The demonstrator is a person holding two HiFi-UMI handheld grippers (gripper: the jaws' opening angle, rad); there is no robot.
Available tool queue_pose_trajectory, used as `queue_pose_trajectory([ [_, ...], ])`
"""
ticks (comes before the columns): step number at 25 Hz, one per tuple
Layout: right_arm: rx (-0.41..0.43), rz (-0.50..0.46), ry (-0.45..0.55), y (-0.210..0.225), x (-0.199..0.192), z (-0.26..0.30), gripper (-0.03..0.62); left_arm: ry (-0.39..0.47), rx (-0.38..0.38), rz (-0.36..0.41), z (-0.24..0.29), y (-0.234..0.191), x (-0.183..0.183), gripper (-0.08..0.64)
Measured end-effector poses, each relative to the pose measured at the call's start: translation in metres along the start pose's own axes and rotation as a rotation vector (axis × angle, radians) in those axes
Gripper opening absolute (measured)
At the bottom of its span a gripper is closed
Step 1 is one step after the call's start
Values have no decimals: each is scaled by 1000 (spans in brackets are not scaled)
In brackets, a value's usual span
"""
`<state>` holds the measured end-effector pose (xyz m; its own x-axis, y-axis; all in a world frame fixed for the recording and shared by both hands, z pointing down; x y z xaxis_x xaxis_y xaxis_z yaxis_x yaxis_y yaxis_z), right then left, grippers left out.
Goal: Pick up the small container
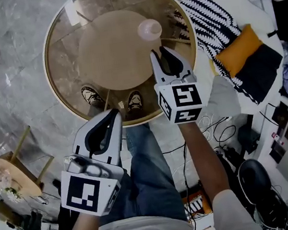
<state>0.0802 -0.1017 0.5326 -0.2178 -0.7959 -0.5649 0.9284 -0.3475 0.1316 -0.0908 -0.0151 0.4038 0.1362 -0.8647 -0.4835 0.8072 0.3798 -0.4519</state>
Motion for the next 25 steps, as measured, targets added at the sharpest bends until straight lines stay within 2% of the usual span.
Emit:
queue_pose_trajectory([
  [6, -60, 15, 19, 11, 6, 14, 111, -15, -19, -8, 3, -4, -5, 18],
  [9, -75, 11, 12, 15, 6, 23, 140, -24, -27, -21, 5, -3, -7, 18],
  [25, -117, 53, -31, 24, 9, 62, 196, -51, -22, -43, 2, -12, -12, 18],
])
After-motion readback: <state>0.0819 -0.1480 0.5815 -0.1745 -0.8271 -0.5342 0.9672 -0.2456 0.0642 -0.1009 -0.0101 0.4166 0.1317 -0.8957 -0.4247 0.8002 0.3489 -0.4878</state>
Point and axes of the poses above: the fingertips, and each gripper's own axes: z forward along the fingers, y to its right, x out of its top, the point moved 6 cm from there along -z, backward along the fingers, and after that the axes turned 13 degrees about -y, right-handed, at the moved point
